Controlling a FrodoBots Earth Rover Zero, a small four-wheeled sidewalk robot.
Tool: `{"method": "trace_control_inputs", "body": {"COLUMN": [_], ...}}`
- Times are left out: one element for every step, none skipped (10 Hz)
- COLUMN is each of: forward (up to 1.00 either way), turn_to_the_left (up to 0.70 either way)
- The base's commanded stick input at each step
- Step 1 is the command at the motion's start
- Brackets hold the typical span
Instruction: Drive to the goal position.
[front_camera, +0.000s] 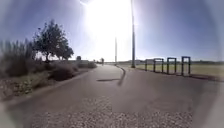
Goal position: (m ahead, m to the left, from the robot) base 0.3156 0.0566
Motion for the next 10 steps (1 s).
{"method": "trace_control_inputs", "body": {"forward": [1.00,1.00,1.00,1.00,1.00,1.00,1.00,1.00,1.00,1.00], "turn_to_the_left": [0.00,0.00,0.00,0.00,0.00,0.00,0.00,0.00,0.00,0.00]}}
